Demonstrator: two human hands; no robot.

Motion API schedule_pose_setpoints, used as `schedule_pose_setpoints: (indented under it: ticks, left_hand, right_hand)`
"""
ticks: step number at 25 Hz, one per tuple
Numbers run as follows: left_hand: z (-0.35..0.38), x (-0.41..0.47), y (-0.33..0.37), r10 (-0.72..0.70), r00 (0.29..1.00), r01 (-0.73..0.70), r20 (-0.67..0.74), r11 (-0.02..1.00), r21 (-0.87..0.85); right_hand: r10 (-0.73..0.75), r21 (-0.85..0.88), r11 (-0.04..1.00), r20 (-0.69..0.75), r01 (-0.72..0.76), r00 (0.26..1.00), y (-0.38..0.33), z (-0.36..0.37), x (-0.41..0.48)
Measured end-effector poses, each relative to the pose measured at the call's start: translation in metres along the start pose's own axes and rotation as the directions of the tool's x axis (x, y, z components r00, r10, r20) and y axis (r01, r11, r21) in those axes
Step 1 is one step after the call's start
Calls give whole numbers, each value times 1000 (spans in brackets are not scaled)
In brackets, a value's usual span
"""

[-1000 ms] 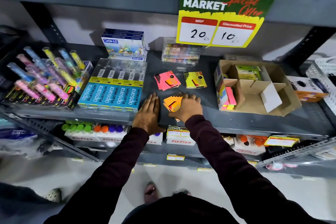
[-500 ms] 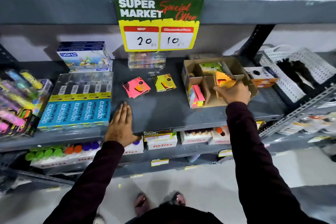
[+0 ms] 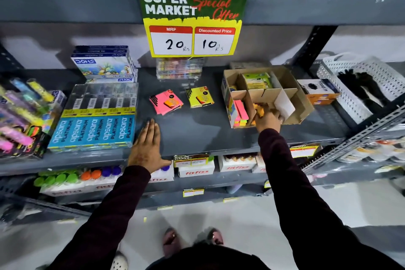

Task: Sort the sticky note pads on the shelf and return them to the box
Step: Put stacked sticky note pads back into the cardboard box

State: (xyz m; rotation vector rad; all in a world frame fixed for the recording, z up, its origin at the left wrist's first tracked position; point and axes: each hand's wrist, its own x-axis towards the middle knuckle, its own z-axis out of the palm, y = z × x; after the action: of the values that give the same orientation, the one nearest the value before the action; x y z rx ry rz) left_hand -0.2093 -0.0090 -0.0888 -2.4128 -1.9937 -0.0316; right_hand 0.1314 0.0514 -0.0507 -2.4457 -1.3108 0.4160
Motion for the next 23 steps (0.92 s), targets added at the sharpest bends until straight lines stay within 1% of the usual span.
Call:
schedule_pose_setpoints:
  ticks: [1, 3, 4, 5, 6, 7, 8, 9, 10, 11, 12, 13, 14, 15, 16, 19, 21, 23]
  left_hand:
    - [-1, 0, 0, -1, 1000, 1, 1, 1000, 2]
    - [-2, 0, 1, 7, 1000, -7, 6, 1000, 1]
    - [-1, 1, 0, 4, 1000, -4, 14, 1000, 3]
    - [0, 1, 0, -7, 1000, 7, 19, 1000, 6]
    - [0, 1, 0, -17, 1000, 17, 19, 1000, 10]
    - [-1, 1, 0, -21, 1000, 21, 1, 1000, 13]
    - [-2, 0, 0, -16, 1000, 16, -23, 1000, 8]
    - [-3, -1, 0, -8, 1000, 7, -27, 1000, -20]
    - [-3, -1, 1, -2, 1000, 1, -21, 998, -58]
    - [-5, -1, 1, 1, 1000, -2, -12, 996, -94]
    - [-6, -1, 2, 2, 1000, -4, -18, 994, -108]
    - [-7, -1, 1, -1, 1000, -1, -23, 994, -112]
    - [-6, -1, 2, -6, 1000, 4, -16, 992, -126]
    - [-5, -1, 1, -7, 1000, 7, 0, 990, -140]
    - [-5, -1, -1, 5, 1000, -3, 15, 990, -139]
    - [-7, -1, -2, 18, 1000, -16, 20, 993, -118]
    - [-7, -2, -2, 26, 1000, -24, 17, 994, -105]
    - [-8, -2, 0, 15, 1000, -14, 13, 997, -74]
  right_hand:
    - [-9, -22, 1000, -15, 8, 1000, 0, 2, -2]
    - [5, 4, 1000, -38, -5, 999, -6, -5, -5]
    - [-6, 31, 999, -90, 8, 996, -12, -11, -7]
    - [-36, 62, 997, -167, 47, 985, -22, -20, -12]
    - [-79, 113, 987, -249, 110, 965, -36, -27, -18]
    - [-135, 189, 962, -301, 198, 944, -53, -34, -27]
    - [-203, 278, 915, -308, 292, 929, -73, -37, -37]
    - [-284, 357, 859, -266, 368, 921, -94, -35, -47]
    - [-369, 389, 825, -180, 410, 912, -114, -28, -54]
    - [-431, 348, 836, -63, 424, 900, -130, -17, -57]
    - [-433, 254, 879, 76, 403, 898, -143, -4, -56]
    - [-388, 136, 920, 203, 367, 899, -151, 11, -53]
    - [-327, 33, 943, 293, 332, 899, -154, 23, -49]
    - [-292, -36, 946, 339, 322, 894, -155, 32, -46]
    - [-286, -71, 942, 346, 329, 894, -155, 40, -44]
    - [-316, -81, 934, 267, 348, 910, -157, 49, -44]
    - [-342, -106, 921, 238, 374, 909, -156, 44, -49]
    - [-390, -131, 901, 169, 413, 905, -151, 32, -57]
